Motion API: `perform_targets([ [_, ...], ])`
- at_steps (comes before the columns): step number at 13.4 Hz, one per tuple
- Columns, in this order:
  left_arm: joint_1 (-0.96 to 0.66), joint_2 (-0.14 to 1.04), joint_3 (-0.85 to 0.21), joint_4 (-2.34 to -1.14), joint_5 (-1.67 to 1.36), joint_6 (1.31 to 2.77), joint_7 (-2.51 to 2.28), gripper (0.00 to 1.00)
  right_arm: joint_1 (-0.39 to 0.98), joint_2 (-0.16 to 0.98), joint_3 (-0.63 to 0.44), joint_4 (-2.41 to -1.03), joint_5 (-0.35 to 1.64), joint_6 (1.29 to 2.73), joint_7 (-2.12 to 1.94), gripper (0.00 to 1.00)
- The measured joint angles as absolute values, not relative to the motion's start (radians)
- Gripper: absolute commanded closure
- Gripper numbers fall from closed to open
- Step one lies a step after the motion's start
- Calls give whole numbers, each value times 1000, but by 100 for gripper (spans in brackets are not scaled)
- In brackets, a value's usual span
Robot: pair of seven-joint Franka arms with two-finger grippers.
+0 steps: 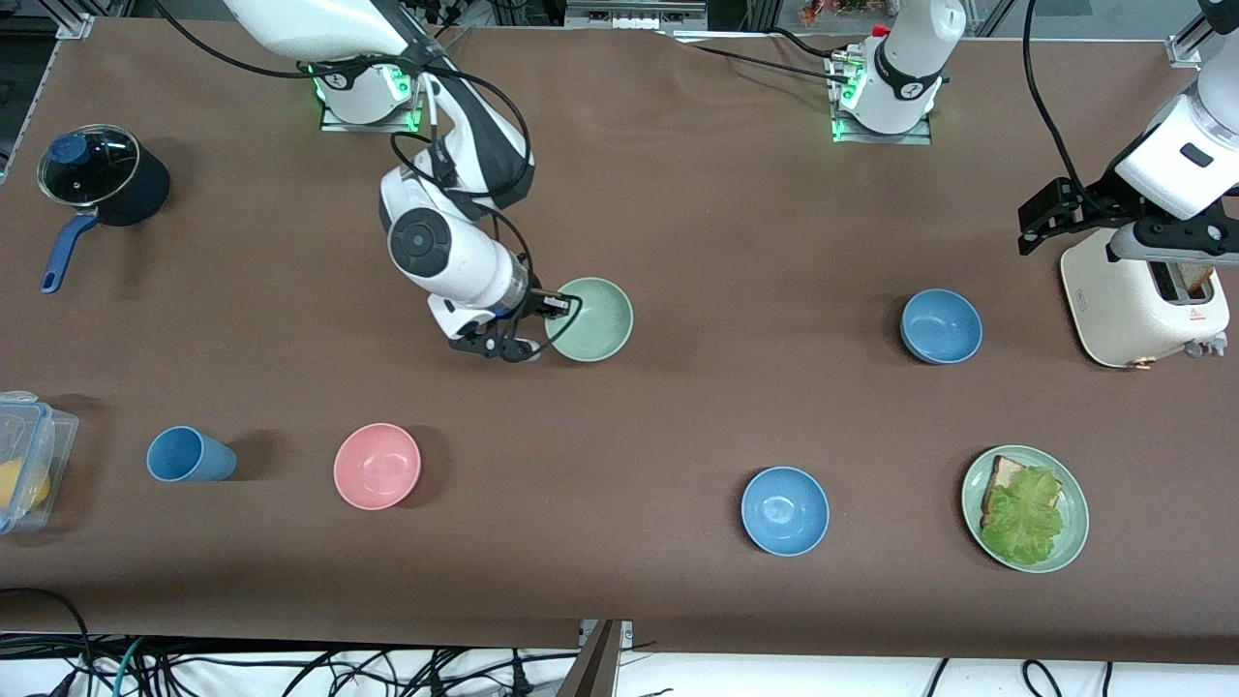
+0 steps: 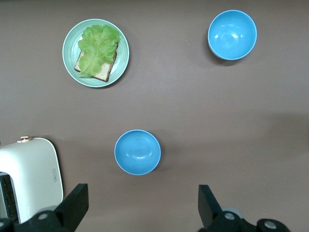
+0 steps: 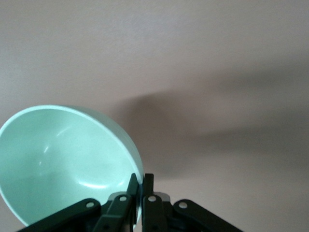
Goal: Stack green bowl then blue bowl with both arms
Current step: 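Slide the green bowl with the right gripper toward the table middle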
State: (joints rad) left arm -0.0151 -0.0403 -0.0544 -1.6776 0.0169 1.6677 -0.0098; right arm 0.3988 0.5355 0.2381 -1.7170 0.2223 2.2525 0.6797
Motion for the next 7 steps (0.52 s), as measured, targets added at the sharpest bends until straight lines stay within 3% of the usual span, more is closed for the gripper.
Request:
perform_targets([
  [7, -15, -40, -54, -1678, 17, 1668, -10, 0, 485, 644, 238, -1682, 222, 2338, 738, 100],
])
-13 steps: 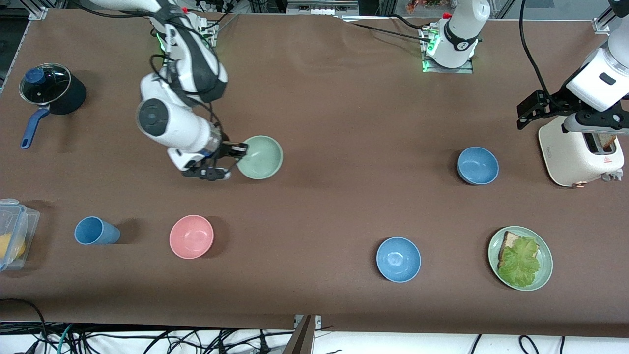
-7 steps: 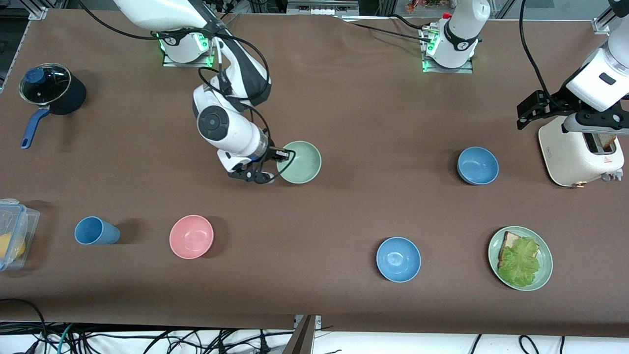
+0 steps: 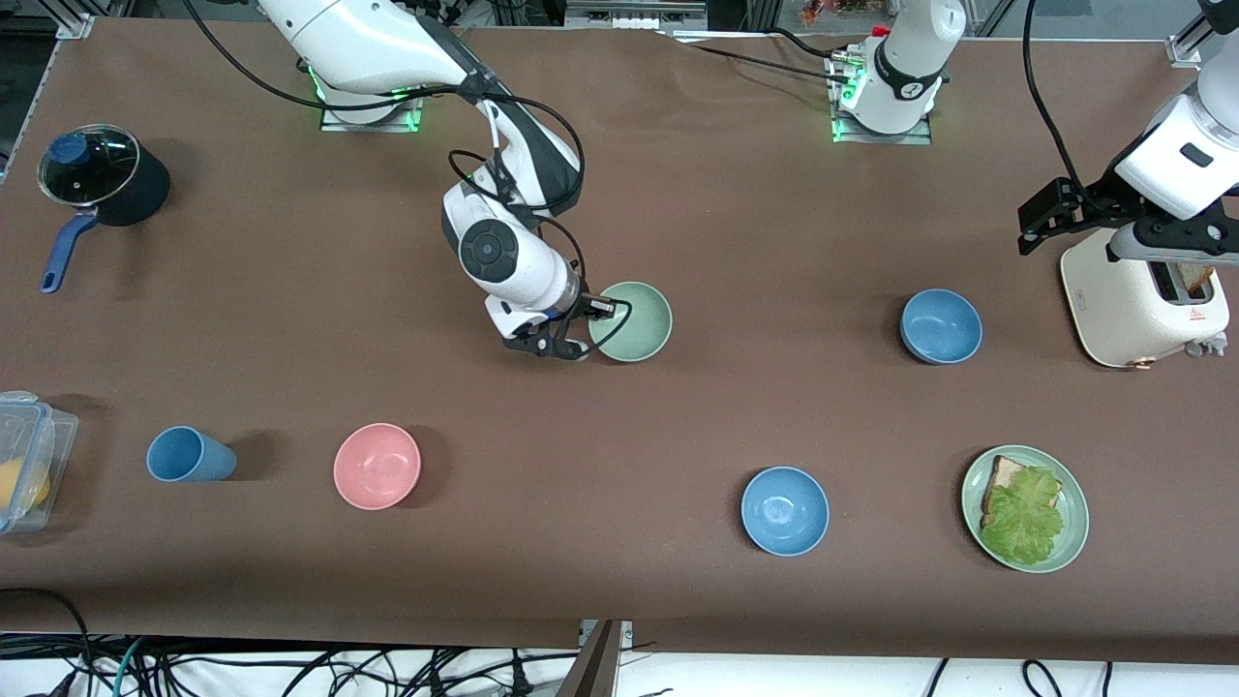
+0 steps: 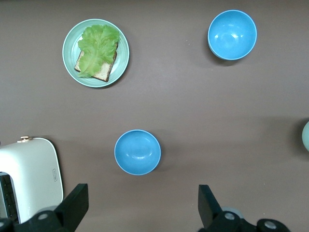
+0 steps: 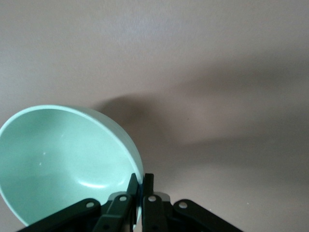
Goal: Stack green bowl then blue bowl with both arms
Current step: 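Slide the green bowl with the right gripper toward the table middle, then open the right gripper and withdraw it from the green bowl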
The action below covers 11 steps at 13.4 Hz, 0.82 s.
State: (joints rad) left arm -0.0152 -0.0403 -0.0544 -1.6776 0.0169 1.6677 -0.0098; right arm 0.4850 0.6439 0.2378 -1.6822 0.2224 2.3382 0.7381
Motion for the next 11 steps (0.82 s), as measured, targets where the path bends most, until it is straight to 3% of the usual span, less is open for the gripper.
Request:
perform_targets([
  [6, -15, -40, -54, -1678, 17, 1668, -10, 0, 526, 682, 238, -1681, 222, 2350, 740, 100],
  [7, -15, -40, -54, -1678, 17, 1668, -10, 0, 528, 689, 238, -1681, 222, 2361, 740, 89],
  [9, -15, -40, -54, -1678, 17, 1668, -10, 0, 531, 700, 238, -1681, 222, 2375, 740, 9],
  [10, -15, -40, -54, -1678, 17, 1668, -10, 0, 531, 700, 237, -1680, 222, 2378, 740, 0],
  [11, -15, -40, -54, -1678, 17, 1668, -10, 0, 531, 700, 237, -1676, 222, 2378, 740, 0],
])
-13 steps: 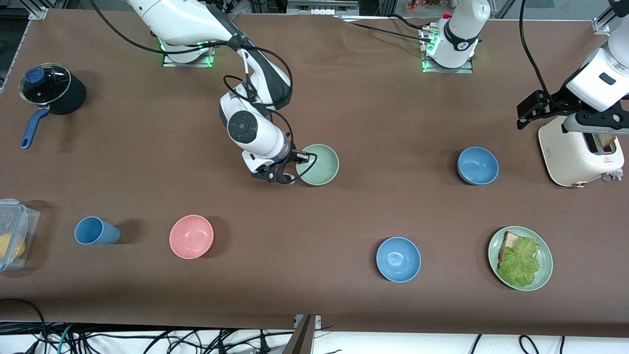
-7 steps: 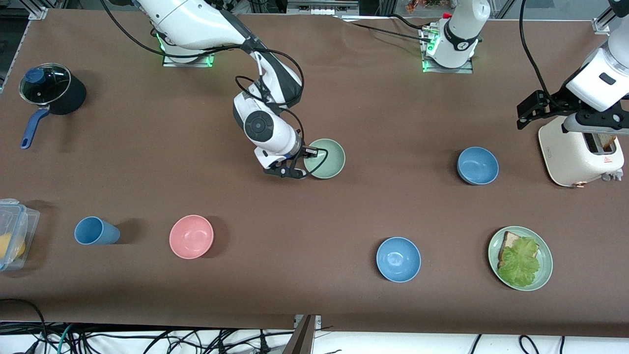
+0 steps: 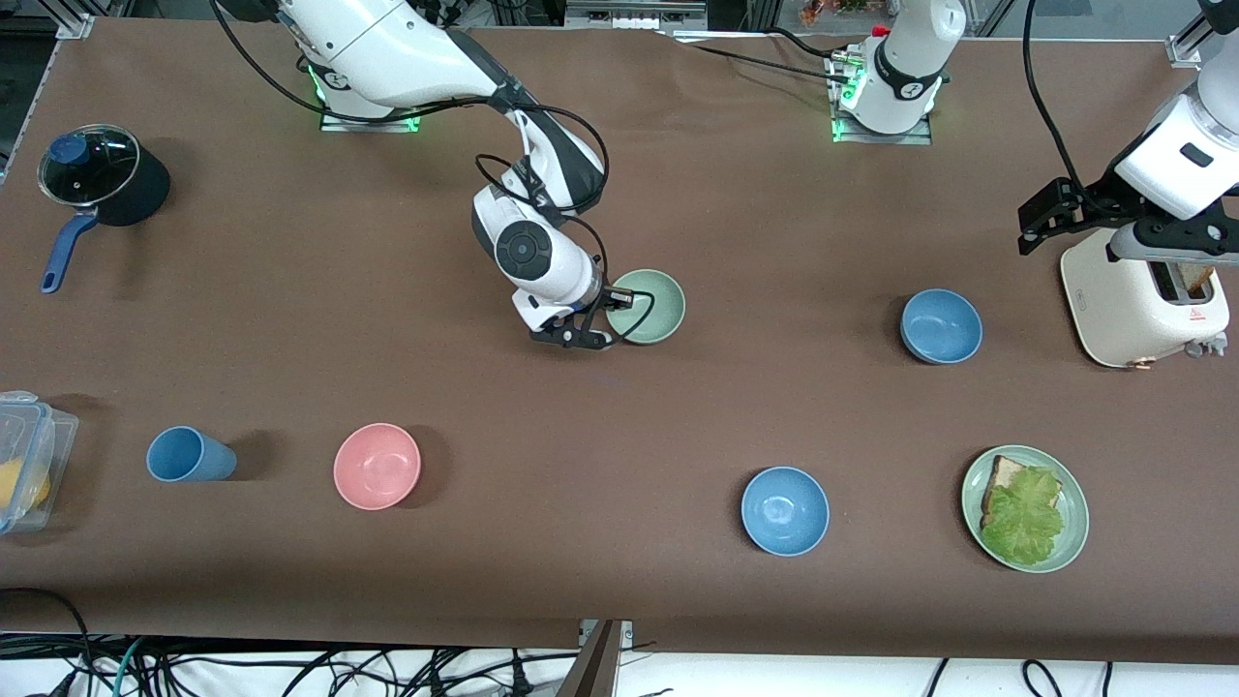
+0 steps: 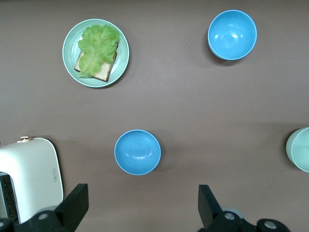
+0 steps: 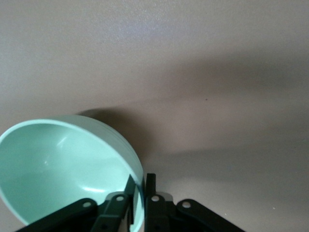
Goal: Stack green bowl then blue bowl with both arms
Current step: 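Open the right gripper and withdraw it from the green bowl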
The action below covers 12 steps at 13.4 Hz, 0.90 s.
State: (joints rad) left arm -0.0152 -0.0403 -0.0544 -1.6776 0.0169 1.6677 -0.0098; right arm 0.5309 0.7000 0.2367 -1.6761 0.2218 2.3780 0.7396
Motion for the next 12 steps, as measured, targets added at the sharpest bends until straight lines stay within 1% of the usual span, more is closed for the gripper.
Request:
perform_targets([
  [3, -15, -40, -54, -1678, 17, 1668, -10, 0, 531, 696, 230, -1637, 220, 2361, 737, 0],
  [4, -15, -40, -54, -1678, 17, 1668, -10, 0, 529, 688, 218, -1606, 214, 2314, 734, 0],
  [6, -15, -40, -54, -1678, 17, 1668, -10, 0, 513, 657, 182, -1500, 172, 2133, 699, 0],
  [8, -15, -40, -54, -1678, 17, 1668, -10, 0, 478, 602, 135, -1399, 113, 1958, 601, 0],
  [10, -15, -40, -55, -1678, 17, 1668, -10, 0, 433, 530, 51, -1366, 95, 1844, 440, 0],
  [12, -16, -38, -55, -1678, 17, 1668, -10, 0, 386, 479, -49, -1365, 96, 1772, 243, 0],
])
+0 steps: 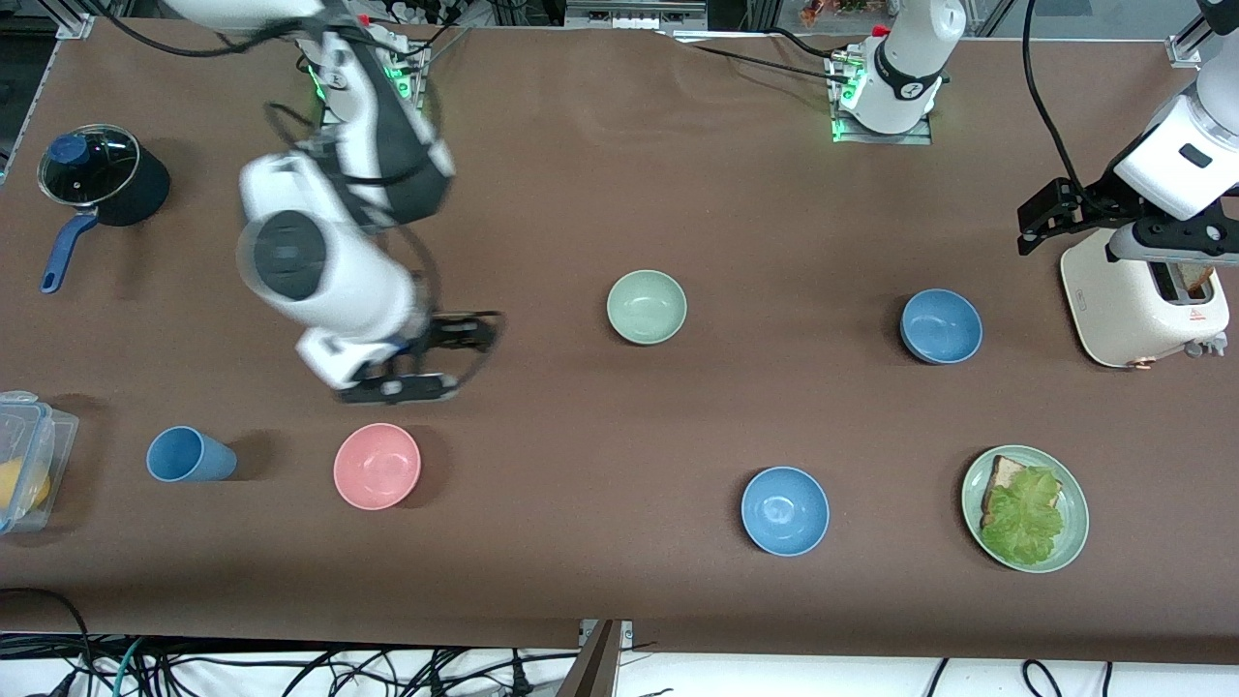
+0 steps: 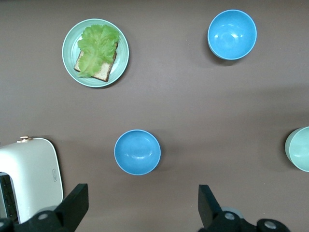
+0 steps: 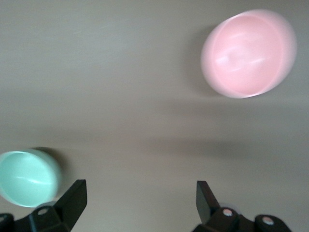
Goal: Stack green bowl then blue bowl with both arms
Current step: 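Open the right gripper and withdraw it from the green bowl, then lower the left gripper onto the light blue bowl rim and grasp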
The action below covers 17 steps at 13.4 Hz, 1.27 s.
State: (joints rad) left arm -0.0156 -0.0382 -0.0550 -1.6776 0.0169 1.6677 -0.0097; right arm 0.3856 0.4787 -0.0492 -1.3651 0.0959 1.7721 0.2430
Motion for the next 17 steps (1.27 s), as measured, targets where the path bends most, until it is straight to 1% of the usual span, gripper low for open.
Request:
perform_targets([
  [3, -16, -24, -55, -1678, 17, 1668, -10, 0, 361, 463, -192, -1365, 97, 1694, 80, 0],
  [5, -16, -1, -55, -1678, 17, 1668, -10, 0, 360, 462, -249, -1365, 97, 1682, 20, 0],
  [7, -14, 31, -51, -1678, 17, 1668, -10, 0, 350, 451, -283, -1365, 97, 1665, -6, 0],
  [10, 8, 69, -40, -1679, 17, 1668, 21, 0, 285, 396, -291, -1365, 97, 1619, -21, 0],
  [14, 109, 128, -34, -1684, 17, 1678, 232, 0, 226, 313, -287, -1365, 86, 1608, -34, 0],
  [17, 131, 180, -34, -1742, 17, 1757, 288, 0, 186, 250, -267, -1370, 73, 1609, -35, 0],
])
